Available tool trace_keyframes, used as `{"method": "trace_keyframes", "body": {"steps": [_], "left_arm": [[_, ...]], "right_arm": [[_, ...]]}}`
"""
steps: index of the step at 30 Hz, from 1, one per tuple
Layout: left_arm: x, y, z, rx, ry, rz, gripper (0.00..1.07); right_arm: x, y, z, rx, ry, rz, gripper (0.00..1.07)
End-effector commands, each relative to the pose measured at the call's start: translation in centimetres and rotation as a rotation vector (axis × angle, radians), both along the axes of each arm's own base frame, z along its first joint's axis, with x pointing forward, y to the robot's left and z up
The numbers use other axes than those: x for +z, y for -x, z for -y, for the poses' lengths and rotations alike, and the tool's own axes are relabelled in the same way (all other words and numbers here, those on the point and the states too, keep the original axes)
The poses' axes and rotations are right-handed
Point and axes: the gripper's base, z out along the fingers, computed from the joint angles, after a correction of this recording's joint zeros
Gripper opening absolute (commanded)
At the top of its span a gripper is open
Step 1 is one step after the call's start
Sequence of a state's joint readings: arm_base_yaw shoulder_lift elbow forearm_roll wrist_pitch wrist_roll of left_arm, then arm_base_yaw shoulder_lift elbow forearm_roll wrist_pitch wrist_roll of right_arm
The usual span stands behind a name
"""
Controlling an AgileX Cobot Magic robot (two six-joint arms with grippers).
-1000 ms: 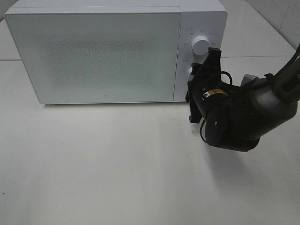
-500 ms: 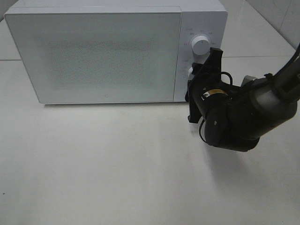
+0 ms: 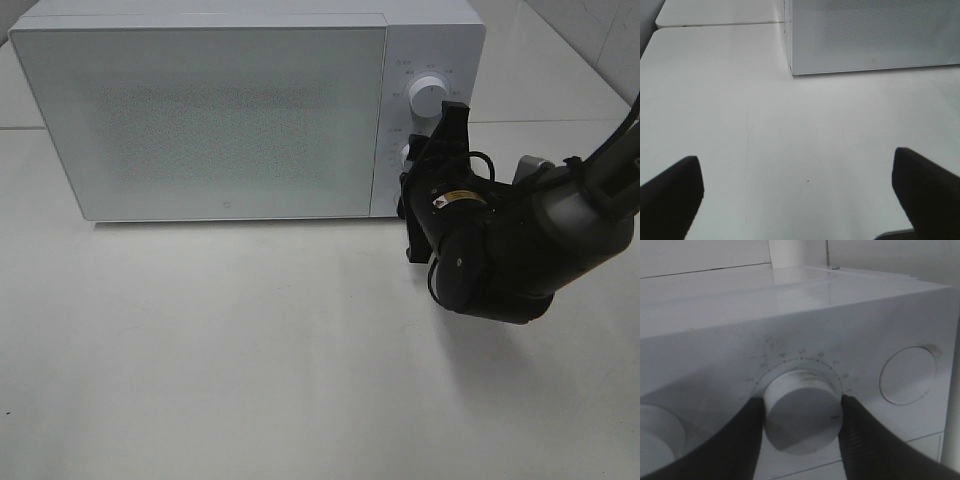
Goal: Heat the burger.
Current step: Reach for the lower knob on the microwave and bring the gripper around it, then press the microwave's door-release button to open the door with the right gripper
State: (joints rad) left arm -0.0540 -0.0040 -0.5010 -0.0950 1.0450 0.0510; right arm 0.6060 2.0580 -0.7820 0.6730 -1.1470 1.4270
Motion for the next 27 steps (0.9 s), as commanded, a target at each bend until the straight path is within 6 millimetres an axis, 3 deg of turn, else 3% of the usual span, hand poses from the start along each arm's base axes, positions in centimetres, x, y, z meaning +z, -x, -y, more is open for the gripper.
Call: {"method": "trace_keyframes", "body": {"steps": [1,2,4,5,7,12,18,27], "left_arm": [[-0.1,0.3,0.0,0.004,0.01,0.03,0.97],[-0.1,0.3,0.0,0.004,0.01,0.03,0.97],[-0.1,0.3,0.0,0.004,0.01,0.03,0.97],[-0.1,0.3,0.0,0.004,0.01,0.03,0.97],[-0.1,0.3,0.0,0.004,0.01,0.03,0.97],[-0.1,0.3,0.0,0.004,0.01,0.03,0.97],[-0.1,0.3,0.0,0.004,0.01,0.03,0.97],[-0.1,0.3,0.0,0.004,0.01,0.03,0.97]], "right_arm": [[3.3,-0.9,0.2,-0.045,0.023,0.24,0.37],[3.3,-0.9,0.2,-0.045,0.023,0.24,0.37],[3.2,-0.5,0.4,-0.029,0.051,0.198,0.54],[3.2,-0.5,0.4,-0.029,0.051,0.198,0.54],[2.8,-0.1,0.5,-0.003,0.077,0.175,0.66],[2.3,0.5,0.3,0.063,0.106,0.118,0.78],[2.0,1.3,0.3,0.126,0.14,0.049,0.76],[2.2,4.5,1.3,0.299,0.339,-0.065,0.76]]}}
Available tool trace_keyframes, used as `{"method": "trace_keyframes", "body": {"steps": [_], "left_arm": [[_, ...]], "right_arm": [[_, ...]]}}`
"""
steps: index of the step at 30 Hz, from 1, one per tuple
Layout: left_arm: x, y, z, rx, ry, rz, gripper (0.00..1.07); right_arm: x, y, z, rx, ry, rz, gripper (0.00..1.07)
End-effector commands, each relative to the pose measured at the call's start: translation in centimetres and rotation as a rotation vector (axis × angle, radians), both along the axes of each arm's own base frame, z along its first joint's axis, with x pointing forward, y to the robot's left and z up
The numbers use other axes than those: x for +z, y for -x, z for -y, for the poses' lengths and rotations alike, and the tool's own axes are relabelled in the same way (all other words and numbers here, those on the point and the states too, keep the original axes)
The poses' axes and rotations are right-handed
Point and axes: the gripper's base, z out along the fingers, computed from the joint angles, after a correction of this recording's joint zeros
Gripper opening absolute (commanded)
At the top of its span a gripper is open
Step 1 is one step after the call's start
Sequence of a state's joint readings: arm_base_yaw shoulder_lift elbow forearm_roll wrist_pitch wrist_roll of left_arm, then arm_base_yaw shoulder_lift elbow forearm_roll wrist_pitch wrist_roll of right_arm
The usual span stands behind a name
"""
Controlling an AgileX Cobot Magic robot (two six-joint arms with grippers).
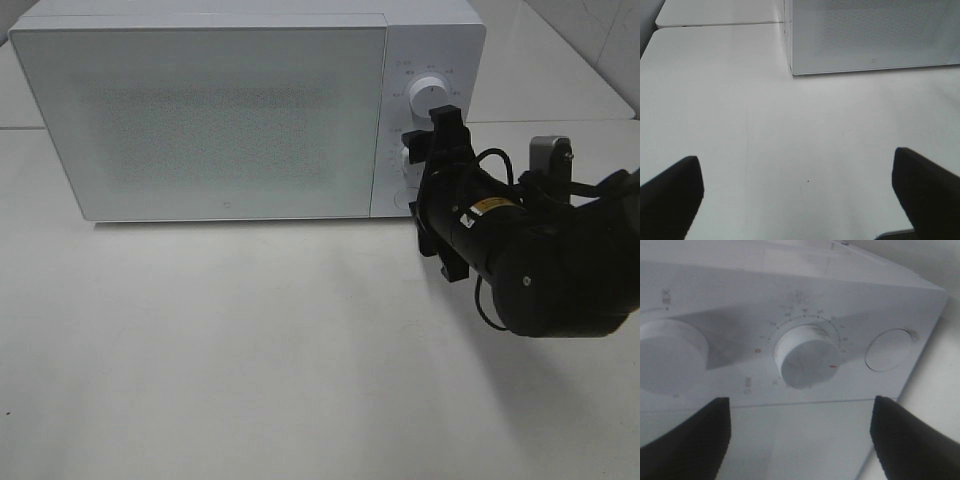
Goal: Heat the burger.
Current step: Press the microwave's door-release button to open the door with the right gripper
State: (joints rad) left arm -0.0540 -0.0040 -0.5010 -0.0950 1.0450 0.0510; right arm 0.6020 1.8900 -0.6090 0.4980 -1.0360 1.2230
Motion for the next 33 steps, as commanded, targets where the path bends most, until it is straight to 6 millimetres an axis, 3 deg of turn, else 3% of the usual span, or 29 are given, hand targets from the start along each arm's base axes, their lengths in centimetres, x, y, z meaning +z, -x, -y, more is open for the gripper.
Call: {"method": "trace_keyframes", "body": {"steps": [1,5,7,13,17,27,33], "left_arm": [[-0.1,0.3,0.0,0.004,0.01,0.03,0.97],[-0.1,0.3,0.0,0.004,0.01,0.03,0.97],[-0.1,0.3,0.0,0.004,0.01,0.03,0.97],[-0.1,0.3,0.0,0.004,0.01,0.03,0.97],[-0.1,0.3,0.0,0.004,0.01,0.03,0.97],[-0.1,0.3,0.0,0.004,0.01,0.03,0.97],[-0.1,0.3,0.0,0.004,0.01,0.03,0.97]], "right_arm": [[0.9,1.4,0.5,0.116,0.164,-0.024,0.76],[1.5,2.1,0.5,0.206,0.301,-0.052,0.76],[2.8,2.7,0.5,0.313,0.471,-0.042,0.76],[4.7,3.7,0.6,0.466,0.685,-0.006,0.76],[6.3,4.4,0.1,0.673,0.902,0.017,0.76],[9.1,4.6,0.5,1.071,1.1,-0.072,0.76],[11.8,6.2,1.5,1.269,1.201,-0.146,0.76]]}}
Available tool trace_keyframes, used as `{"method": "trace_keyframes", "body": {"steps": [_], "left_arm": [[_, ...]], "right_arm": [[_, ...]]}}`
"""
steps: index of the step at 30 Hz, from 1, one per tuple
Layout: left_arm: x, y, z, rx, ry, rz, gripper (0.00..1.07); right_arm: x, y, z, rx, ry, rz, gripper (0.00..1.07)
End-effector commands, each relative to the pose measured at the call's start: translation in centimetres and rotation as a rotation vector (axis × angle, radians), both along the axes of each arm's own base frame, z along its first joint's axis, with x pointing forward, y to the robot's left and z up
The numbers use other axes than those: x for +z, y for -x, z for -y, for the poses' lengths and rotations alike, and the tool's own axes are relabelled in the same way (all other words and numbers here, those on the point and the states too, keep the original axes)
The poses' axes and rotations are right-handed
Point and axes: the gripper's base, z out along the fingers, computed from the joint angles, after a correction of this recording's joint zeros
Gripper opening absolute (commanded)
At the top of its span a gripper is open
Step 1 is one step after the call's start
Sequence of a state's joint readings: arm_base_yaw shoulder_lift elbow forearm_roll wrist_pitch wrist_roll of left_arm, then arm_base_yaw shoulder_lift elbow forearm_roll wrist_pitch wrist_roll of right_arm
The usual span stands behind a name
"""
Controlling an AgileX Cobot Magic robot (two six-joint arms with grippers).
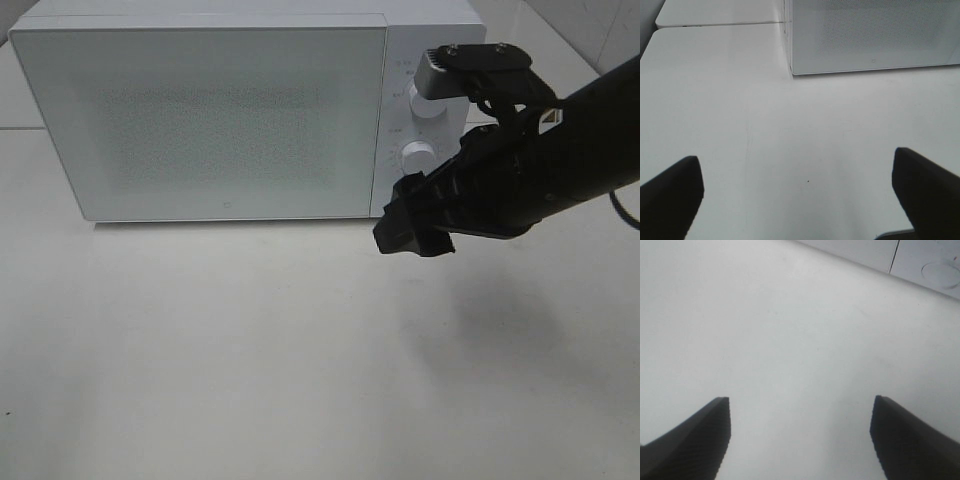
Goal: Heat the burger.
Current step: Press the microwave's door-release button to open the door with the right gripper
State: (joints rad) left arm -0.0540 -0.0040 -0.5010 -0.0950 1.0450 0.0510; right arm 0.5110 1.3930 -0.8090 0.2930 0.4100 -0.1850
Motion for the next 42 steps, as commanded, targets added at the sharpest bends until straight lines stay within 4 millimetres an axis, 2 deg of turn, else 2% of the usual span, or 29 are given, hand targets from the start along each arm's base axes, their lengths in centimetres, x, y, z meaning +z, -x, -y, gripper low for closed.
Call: {"method": "trace_keyframes", "body": {"steps": [1,7,10,13,15,16,18,19,21,23,24,27,29,32,33,35,37,40,42], "left_arm": [[-0.1,0.3,0.0,0.004,0.01,0.03,0.97],[-0.1,0.3,0.0,0.004,0.01,0.03,0.97],[-0.1,0.3,0.0,0.004,0.01,0.03,0.97],[-0.1,0.3,0.0,0.004,0.01,0.03,0.97],[-0.1,0.3,0.0,0.004,0.01,0.03,0.97],[-0.1,0.3,0.0,0.004,0.01,0.03,0.97],[-0.1,0.3,0.0,0.004,0.01,0.03,0.97],[-0.1,0.3,0.0,0.004,0.01,0.03,0.97],[-0.1,0.3,0.0,0.004,0.01,0.03,0.97],[-0.1,0.3,0.0,0.004,0.01,0.03,0.97],[-0.1,0.3,0.0,0.004,0.01,0.03,0.97],[-0.1,0.3,0.0,0.004,0.01,0.03,0.97],[-0.1,0.3,0.0,0.004,0.01,0.03,0.97],[-0.1,0.3,0.0,0.004,0.01,0.03,0.97],[-0.1,0.3,0.0,0.004,0.01,0.03,0.97],[-0.1,0.3,0.0,0.004,0.01,0.03,0.97],[-0.1,0.3,0.0,0.004,0.01,0.03,0.97],[-0.1,0.3,0.0,0.004,0.01,0.03,0.97],[-0.1,0.3,0.0,0.004,0.01,0.03,0.97]], "right_arm": [[1.7,1.0,0.8,0.074,0.076,-0.039,0.76],[3.9,3.0,1.7,0.117,0.105,-0.094,0.76],[5.7,5.3,2.8,0.146,0.114,-0.13,0.76],[6.0,5.9,3.0,0.153,0.116,-0.136,0.76],[7.0,7.4,3.8,0.169,0.122,-0.147,0.76],[7.0,7.4,3.8,0.169,0.122,-0.147,0.76],[8.2,9.2,4.8,0.177,0.108,-0.11,0.76],[8.2,9.2,4.8,0.177,0.108,-0.11,0.76],[9.7,11.6,6.2,0.178,0.082,-0.026,0.76],[9.9,12.3,6.6,0.174,0.077,-0.004,0.76],[10.2,13.8,7.6,0.158,0.065,0.036,0.76],[10.1,14.4,8.0,0.152,0.065,0.045,0.76],[9.7,17.0,9.7,0.113,0.064,0.085,0.76],[9.5,17.5,10.1,0.1,0.062,0.099,0.76],[8.9,18.5,11.0,0.06,0.07,0.121,0.76],[8.5,18.8,11.3,0.046,0.072,0.127,0.76],[7.2,19.9,12.6,-0.059,0.073,0.158,0.76],[6.9,20.1,12.8,-0.079,0.074,0.167,0.76],[5.5,21.0,13.6,-0.183,0.089,0.21,0.76]]}}
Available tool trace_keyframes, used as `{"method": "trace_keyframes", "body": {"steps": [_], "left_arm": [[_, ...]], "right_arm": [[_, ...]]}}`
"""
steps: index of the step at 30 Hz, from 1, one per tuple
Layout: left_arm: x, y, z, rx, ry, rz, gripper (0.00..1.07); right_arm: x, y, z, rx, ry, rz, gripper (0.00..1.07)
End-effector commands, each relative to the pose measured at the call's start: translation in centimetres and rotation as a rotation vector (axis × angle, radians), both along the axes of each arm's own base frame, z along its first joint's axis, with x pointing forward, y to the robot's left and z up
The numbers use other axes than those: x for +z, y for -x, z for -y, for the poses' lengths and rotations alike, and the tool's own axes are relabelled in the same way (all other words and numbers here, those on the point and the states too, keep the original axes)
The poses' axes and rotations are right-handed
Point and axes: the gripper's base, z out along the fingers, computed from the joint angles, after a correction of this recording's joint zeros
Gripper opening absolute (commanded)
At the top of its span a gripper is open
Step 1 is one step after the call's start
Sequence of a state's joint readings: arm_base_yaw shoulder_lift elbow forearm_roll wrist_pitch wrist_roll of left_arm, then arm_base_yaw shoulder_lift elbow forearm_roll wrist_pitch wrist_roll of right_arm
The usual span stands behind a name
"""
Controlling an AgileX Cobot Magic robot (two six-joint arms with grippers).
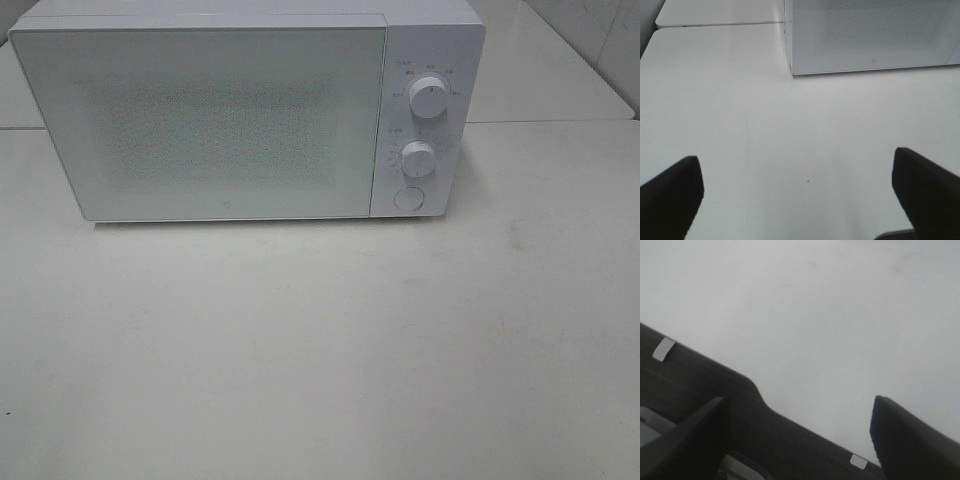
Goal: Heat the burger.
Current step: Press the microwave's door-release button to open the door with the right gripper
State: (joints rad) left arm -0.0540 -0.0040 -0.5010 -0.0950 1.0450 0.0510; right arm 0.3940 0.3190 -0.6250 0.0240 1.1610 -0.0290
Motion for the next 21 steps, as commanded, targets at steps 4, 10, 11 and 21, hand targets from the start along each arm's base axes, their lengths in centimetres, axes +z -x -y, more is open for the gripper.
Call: {"method": "trace_keyframes", "body": {"steps": [4,10,11,21], "left_arm": [[-0.1,0.3,0.0,0.004,0.01,0.03,0.97],[-0.1,0.3,0.0,0.004,0.01,0.03,0.97],[-0.1,0.3,0.0,0.004,0.01,0.03,0.97],[-0.1,0.3,0.0,0.004,0.01,0.03,0.97]], "right_arm": [[-1.4,1.0,0.9,-0.123,-0.002,0.072,0.76],[-1.7,1.9,1.1,-0.23,-0.048,0.212,0.75],[-2.1,2.1,1.2,-0.26,-0.055,0.249,0.75],[-2.2,3.7,1.3,-0.353,-0.07,0.355,0.75]]}}
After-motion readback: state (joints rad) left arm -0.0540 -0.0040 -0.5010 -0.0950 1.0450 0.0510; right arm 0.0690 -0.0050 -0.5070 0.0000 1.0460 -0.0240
